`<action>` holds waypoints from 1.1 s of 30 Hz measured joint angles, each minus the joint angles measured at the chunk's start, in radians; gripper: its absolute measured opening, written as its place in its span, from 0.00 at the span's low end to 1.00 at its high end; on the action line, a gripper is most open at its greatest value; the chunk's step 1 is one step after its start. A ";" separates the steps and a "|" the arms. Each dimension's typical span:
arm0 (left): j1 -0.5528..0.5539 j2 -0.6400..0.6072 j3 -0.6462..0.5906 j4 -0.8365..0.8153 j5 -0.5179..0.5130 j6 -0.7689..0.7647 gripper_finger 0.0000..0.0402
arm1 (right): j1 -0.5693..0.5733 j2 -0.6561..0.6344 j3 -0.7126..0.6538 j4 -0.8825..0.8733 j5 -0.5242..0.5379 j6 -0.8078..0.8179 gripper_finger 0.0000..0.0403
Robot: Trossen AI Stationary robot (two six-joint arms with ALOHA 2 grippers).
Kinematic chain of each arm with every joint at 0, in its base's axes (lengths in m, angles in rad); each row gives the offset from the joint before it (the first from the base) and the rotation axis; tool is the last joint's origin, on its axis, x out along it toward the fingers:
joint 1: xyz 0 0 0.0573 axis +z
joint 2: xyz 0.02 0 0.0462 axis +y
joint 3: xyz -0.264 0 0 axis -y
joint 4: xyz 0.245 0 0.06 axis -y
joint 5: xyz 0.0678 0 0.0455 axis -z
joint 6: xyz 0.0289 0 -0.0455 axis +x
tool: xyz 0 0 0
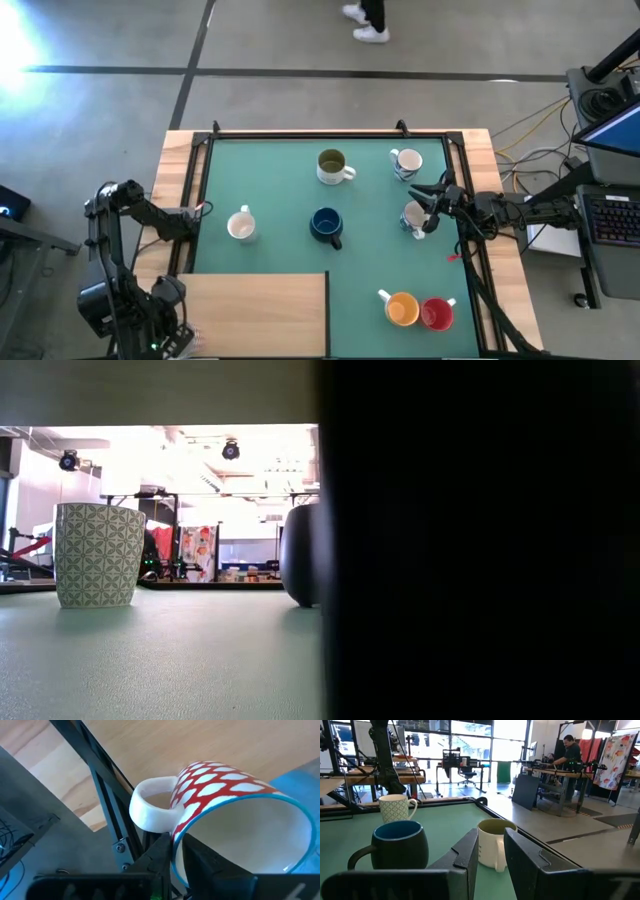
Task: Place coffee mugs
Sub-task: Put the red patterned mug on the shelf, then put the green patterned mug on the shelf
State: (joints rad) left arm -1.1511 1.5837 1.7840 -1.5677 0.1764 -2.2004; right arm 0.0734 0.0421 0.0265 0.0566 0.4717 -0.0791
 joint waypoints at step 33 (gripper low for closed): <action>0.036 -0.283 -0.196 -0.002 -0.382 -0.043 0.16 | 0.000 0.000 0.000 0.000 0.000 0.000 0.20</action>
State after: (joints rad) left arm -1.1153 1.3011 1.5882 -1.5695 -0.2053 -2.2432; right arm 0.0734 0.0422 0.0264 0.0566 0.4718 -0.0789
